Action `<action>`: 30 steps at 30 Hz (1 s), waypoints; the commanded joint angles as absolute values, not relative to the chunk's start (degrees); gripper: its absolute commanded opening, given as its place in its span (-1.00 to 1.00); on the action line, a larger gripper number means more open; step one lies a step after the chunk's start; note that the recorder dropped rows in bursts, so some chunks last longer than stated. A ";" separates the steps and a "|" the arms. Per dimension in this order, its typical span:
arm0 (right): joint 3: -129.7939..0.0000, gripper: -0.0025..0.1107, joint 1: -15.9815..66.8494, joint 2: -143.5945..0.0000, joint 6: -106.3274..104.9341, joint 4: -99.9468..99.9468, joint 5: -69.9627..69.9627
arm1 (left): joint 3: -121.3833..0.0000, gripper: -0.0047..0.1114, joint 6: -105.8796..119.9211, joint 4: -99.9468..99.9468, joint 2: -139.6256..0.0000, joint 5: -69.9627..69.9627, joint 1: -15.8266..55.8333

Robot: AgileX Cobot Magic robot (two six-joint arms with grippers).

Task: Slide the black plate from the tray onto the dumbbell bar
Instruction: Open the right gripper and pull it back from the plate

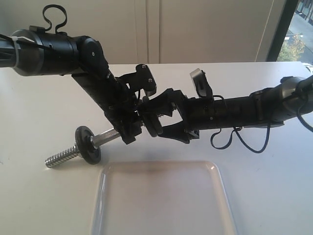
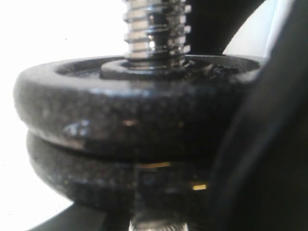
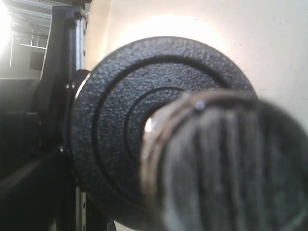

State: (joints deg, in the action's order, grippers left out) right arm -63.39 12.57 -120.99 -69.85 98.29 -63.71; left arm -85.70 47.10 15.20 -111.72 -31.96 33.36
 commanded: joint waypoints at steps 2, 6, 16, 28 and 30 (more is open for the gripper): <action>-63.93 0.90 11.55 -120.21 -70.51 99.95 -69.96 | -86.79 -0.92 46.49 18.85 -108.60 -28.71 33.30; -63.93 0.90 10.14 -120.21 -70.51 99.29 -69.96 | -86.79 -0.92 46.49 18.58 -108.60 -28.71 33.30; -63.93 0.90 6.80 -120.21 -70.17 97.88 -69.96 | -86.79 -0.92 46.49 17.48 -110.83 -28.72 33.30; -63.93 0.90 3.96 -120.21 -70.29 95.39 -68.77 | -86.79 -0.92 46.49 17.48 -114.32 -28.58 33.30; -63.93 0.90 3.83 -120.21 -70.29 95.27 -68.11 | -86.79 -0.92 46.49 17.48 -114.56 -28.58 33.30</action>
State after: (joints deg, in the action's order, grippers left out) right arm -63.66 4.55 -120.90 -69.59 94.51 -67.83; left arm -85.70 46.64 15.20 -116.59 -28.69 33.36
